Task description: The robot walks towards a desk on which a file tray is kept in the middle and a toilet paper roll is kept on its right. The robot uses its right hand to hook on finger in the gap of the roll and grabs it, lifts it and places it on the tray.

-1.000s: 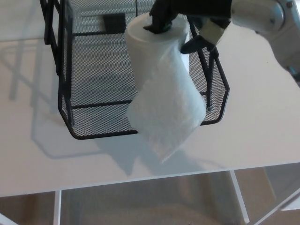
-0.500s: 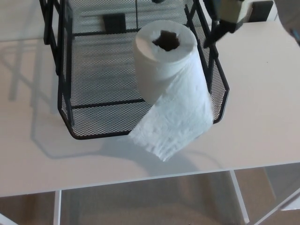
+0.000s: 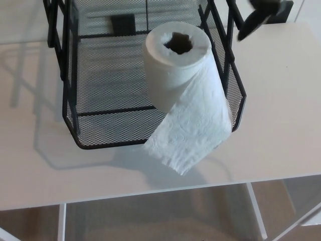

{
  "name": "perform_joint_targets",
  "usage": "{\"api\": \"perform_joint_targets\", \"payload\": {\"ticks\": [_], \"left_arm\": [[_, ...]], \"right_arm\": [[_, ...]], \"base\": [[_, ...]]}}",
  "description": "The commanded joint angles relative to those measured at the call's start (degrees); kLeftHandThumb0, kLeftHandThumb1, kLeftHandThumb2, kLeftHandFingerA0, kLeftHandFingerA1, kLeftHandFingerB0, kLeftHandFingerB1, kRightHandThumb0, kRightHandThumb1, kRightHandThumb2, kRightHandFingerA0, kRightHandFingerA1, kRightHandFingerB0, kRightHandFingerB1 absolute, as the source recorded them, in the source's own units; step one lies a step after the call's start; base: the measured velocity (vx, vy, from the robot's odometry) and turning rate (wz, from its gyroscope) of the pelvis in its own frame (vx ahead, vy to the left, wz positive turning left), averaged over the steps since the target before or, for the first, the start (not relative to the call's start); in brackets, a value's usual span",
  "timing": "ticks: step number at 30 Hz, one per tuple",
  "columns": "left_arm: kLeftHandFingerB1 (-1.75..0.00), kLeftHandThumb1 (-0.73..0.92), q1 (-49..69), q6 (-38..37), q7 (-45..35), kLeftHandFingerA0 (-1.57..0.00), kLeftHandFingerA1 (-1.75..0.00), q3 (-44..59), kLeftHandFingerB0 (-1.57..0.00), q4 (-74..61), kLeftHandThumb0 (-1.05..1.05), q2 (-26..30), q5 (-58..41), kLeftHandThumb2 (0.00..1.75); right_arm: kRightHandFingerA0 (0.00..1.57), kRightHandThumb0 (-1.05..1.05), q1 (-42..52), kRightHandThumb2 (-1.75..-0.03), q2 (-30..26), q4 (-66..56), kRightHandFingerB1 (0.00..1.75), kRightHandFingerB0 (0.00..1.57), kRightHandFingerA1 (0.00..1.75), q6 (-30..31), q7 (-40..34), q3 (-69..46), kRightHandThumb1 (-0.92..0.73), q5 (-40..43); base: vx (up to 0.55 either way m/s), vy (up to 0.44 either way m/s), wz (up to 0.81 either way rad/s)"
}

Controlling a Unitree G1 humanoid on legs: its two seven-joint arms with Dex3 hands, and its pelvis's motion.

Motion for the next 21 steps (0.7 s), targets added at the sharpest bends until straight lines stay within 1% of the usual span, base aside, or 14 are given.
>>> {"api": "perform_joint_targets", "payload": {"ticks": [1,2,4,5,6,7,9,11,12,13,14,16,20,21], "left_arm": [[-0.33,0.92,1.45,-2.42,1.06,-0.31,-0.36,-1.27,-0.28,2.02,-0.63,1.20,2.13,0.72],[-0.34,0.92,1.65,-2.55,0.96,-0.36,-0.39,-0.91,-0.29,1.77,-0.64,1.14,1.72,0.71],[-0.33,0.92,1.66,-2.53,-0.22,-0.34,-0.37,-0.20,-0.28,1.93,-0.64,1.17,0.74,0.71],[-0.32,0.92,1.61,-2.05,-0.02,-0.31,-0.36,-0.30,-0.27,1.58,-0.64,1.25,0.86,0.70],[-0.33,0.92,1.55,-1.73,-0.05,-0.29,-0.35,-0.31,-0.26,1.48,-0.63,1.31,0.85,0.71],[-0.33,0.92,1.17,-1.40,-0.18,-0.29,-0.35,-0.42,-0.28,1.78,-0.62,1.49,0.96,0.71],[-0.33,0.92,1.39,-1.43,-0.10,-0.28,-0.35,-0.53,-0.26,1.43,-0.62,1.53,1.08,0.71],[-0.33,0.92,1.49,-1.32,0.05,-0.30,-0.35,-0.31,-0.28,1.47,-0.62,1.31,0.83,0.70],[-0.33,0.92,1.41,-1.82,0.15,-0.32,-0.36,-0.38,-0.28,1.95,-0.63,1.35,0.98,0.70],[-0.32,0.92,1.68,-1.02,0.37,-0.34,-0.36,-0.38,-0.29,1.54,-0.64,0.91,0.86,0.69],[-0.32,0.92,1.39,-0.97,0.33,-0.32,-0.36,-0.33,-0.27,1.91,-0.62,0.92,0.82,0.69],[-0.33,0.92,0.96,-0.13,0.90,-0.32,-0.37,-0.16,-0.30,1.52,-0.63,0.77,0.67,0.69],[-0.33,0.92,0.18,-0.78,0.69,-0.23,-0.34,-0.39,-0.28,2.25,-0.63,1.15,1.01,0.70],[-0.33,0.92,0.52,-0.19,1.35,-0.29,-0.36,-0.19,-0.31,1.57,-0.67,1.11,0.90,0.69]], "right_arm": [[0.92,-0.79,-14.02,-0.84,-23.69,-0.05,0.25,0.06,1.20,13.07,26.90,-13.19,-0.44,14.21],[0.92,-0.73,-12.40,-0.57,-26.01,-3.11,0.28,0.15,1.28,16.93,25.29,-14.96,-0.51,11.06],[0.91,-0.65,-9.59,-0.57,-29.55,-5.41,0.27,0.13,1.32,18.27,23.40,-18.30,-0.56,11.02],[0.97,-0.70,-4.21,-0.84,-36.31,-6.30,0.36,0.07,1.20,11.29,20.50,-23.42,-0.51,12.62],[0.92,-0.68,-2.42,-0.61,-38.47,-5.54,0.22,0.11,1.31,9.31,20.15,-25.29,-0.60,13.75],[0.97,-0.73,1.86,-0.87,-42.89,-2.91,0.28,0.05,1.24,5.75,19.77,-29.61,-0.50,16.30],[0.92,-0.56,8.46,-0.59,-47.62,1.61,0.25,0.12,1.04,6.07,19.26,-36.59,-0.61,19.04],[1.01,-0.60,17.52,-0.59,-51.02,1.47,0.28,0.18,0.97,5.34,16.65,-44.36,-0.61,18.15],[0.88,-0.44,28.18,-0.62,-50.73,-1.36,0.22,0.11,1.17,1.36,18.02,-57.73,-0.66,15.50],[0.96,-0.33,38.41,-0.95,-49.57,-0.37,0.44,0.00,1.07,-4.22,18.44,-71.04,-0.49,14.33],[0.99,-0.51,46.40,-0.58,-46.82,-0.59,0.28,0.17,1.02,2.24,18.68,-82.08,-0.60,11.43],[0.93,-0.61,57.81,-0.79,-43.53,1.96,0.39,0.11,1.03,2.78,16.44,-93.46,-0.49,12.57],[0.96,-0.48,71.25,-0.59,-37.76,6.97,0.29,0.18,0.76,1.31,7.30,-101.91,-0.60,20.45],[0.90,-0.63,75.99,-0.80,-35.54,8.02,0.40,0.07,0.73,-3.82,3.94,-102.71,-0.48,22.63]], "base": [[0.00,0.000,0.00],[0.00,0.000,0.00],[0.00,0.000,0.00],[0.00,0.000,0.00],[0.00,0.000,0.00],[0.00,0.000,0.00],[0.00,0.000,0.00],[0.00,0.000,0.00],[0.00,0.000,0.00],[0.00,0.000,0.00],[0.00,0.000,0.00],[0.00,0.000,0.00],[0.00,0.000,0.00],[0.00,0.000,0.00]]}}
